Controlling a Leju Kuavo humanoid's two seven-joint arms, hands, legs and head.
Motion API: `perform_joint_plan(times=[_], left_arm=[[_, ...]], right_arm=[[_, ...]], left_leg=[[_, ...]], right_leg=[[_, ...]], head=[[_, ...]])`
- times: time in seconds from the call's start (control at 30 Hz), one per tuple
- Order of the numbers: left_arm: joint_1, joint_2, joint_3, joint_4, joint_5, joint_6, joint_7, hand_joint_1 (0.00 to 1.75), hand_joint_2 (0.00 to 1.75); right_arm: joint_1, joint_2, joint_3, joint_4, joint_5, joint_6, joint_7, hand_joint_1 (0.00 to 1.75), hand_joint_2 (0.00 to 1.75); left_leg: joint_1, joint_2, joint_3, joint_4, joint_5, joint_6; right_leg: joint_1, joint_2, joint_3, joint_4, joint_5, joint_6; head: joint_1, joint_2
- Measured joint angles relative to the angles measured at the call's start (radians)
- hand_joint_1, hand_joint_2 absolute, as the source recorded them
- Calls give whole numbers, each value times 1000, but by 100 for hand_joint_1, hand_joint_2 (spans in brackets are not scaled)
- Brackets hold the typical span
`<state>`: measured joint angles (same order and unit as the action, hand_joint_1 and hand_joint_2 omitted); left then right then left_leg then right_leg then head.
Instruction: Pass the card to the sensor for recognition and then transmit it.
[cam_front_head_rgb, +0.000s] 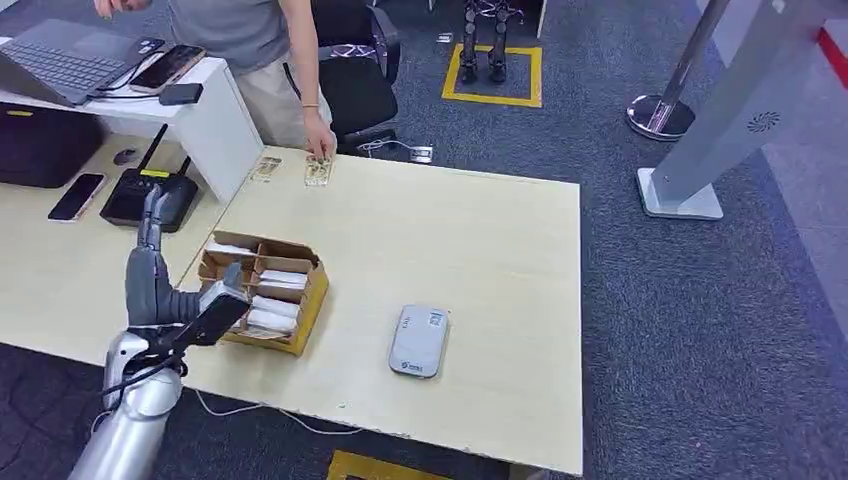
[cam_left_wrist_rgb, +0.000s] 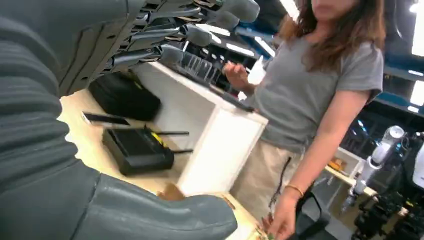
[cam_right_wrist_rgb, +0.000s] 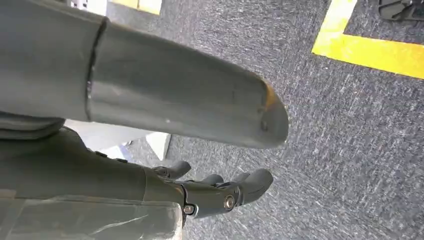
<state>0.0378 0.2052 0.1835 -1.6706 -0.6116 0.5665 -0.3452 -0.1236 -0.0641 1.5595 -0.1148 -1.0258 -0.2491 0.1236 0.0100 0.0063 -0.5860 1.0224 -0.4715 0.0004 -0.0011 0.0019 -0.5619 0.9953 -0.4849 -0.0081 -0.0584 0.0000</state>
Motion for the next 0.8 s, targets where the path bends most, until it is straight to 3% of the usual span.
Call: perform_joint_plan(times=[0.3,0.8], left_arm=[[170,9,118,-172,-160,41,22,0,175],[278,-6,207,-223,-456,9,92,0,175]], right_arm=[[9,3,-1,0,-21,-2,7,0,0],[9,8,-1,0,-37,-17,-10,0,0]], left_leg=[[0,0,0,0,0,0],[0,-1,0,0,0,0]], right_leg=[[0,-1,0,0,0,0],[0,-1,0,0,0,0]], head=[[0,0],[0,0]])
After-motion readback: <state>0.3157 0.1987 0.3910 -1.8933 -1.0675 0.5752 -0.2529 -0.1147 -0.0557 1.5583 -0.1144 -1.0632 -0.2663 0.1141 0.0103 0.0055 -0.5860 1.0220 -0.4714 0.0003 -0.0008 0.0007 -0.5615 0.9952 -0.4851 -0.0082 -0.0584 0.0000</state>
